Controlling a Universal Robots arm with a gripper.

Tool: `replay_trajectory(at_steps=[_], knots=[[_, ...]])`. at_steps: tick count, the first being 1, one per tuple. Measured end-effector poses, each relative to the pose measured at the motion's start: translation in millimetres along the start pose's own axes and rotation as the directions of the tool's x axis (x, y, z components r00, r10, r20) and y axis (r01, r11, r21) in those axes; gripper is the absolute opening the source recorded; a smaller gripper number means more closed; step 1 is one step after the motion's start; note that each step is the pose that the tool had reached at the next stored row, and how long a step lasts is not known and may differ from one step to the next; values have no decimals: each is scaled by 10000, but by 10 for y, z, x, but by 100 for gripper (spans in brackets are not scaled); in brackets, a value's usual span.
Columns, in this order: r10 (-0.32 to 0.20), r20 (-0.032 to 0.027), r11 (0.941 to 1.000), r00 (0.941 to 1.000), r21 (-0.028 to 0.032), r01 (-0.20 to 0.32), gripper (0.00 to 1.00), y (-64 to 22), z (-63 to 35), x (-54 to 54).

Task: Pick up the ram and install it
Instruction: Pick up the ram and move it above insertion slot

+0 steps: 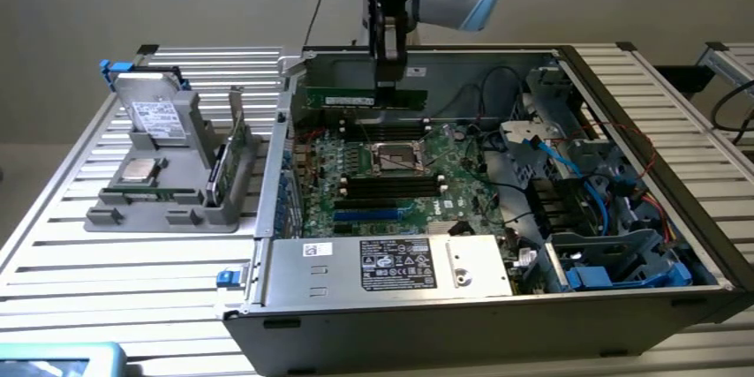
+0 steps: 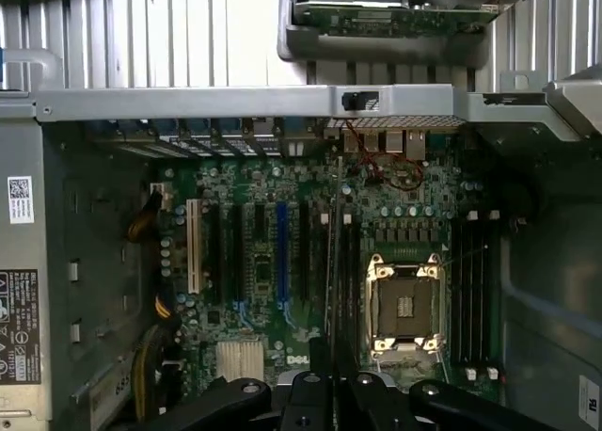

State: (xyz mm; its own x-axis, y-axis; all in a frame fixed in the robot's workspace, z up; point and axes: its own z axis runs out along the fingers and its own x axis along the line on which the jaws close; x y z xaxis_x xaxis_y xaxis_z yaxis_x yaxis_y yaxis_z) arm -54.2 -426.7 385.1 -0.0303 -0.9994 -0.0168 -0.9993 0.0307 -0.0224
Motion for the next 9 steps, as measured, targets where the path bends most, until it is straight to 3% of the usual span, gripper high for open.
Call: replay_trajectory(at_steps=[4,9], knots=[[-1,-10,10000,10000,2,1,13,-177,57,-48],[-15,-12,10000,10000,1,15,13,-220,90,-131]])
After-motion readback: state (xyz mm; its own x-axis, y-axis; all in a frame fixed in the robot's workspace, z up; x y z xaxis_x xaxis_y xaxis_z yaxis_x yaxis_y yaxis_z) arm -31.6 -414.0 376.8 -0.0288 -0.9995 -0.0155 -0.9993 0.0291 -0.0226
